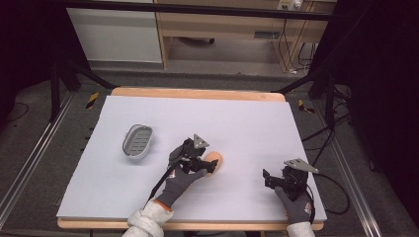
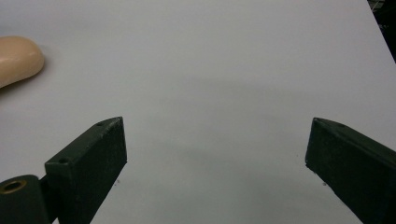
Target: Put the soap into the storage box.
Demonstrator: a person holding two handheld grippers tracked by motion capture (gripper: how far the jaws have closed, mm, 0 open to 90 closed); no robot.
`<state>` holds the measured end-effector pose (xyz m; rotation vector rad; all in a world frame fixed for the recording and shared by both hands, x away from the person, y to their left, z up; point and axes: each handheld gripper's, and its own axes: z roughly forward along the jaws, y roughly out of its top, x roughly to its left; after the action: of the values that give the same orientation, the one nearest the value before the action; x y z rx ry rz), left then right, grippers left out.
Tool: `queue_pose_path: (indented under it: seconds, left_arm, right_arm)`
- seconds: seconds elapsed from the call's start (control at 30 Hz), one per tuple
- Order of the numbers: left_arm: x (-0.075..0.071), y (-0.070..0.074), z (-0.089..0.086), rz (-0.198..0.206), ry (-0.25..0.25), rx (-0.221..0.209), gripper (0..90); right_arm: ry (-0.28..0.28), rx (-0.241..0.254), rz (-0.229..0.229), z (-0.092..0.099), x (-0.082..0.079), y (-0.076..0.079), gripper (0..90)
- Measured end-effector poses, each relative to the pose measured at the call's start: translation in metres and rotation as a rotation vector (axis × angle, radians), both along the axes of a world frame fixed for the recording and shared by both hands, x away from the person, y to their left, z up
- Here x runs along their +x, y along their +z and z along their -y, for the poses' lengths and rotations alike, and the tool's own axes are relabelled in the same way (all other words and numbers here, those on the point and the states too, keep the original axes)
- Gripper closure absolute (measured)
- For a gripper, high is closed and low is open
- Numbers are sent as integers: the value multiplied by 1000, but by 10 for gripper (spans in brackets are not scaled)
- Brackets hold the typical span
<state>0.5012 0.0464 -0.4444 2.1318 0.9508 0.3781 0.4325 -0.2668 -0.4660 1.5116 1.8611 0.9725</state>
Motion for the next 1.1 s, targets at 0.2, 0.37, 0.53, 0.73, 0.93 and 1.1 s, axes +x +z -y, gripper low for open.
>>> queue_pose_path:
  seconds: [0.2,0.37,0.53,0.73,0.93,1.1]
  left_arm:
    - [3,-6,7,-18,-5,12,232]
    - [4,-10,14,-25,-17,38,237]
    - [6,-14,16,-34,-16,56,244]
    - [9,-21,19,-57,-14,76,246]
    - [10,-23,21,-66,-12,80,249]
    - [12,-25,22,-78,-13,82,260]
  right_arm:
    - [-1,-1,-2,0,0,0,56]
    - [-1,-1,-1,0,0,0,56]
    - [1,1,-2,0,0,0,56]
    - [3,-1,-3,0,0,0,56]
    - [3,-2,-4,0,0,0,57]
    - [4,0,-6,0,0,0,57]
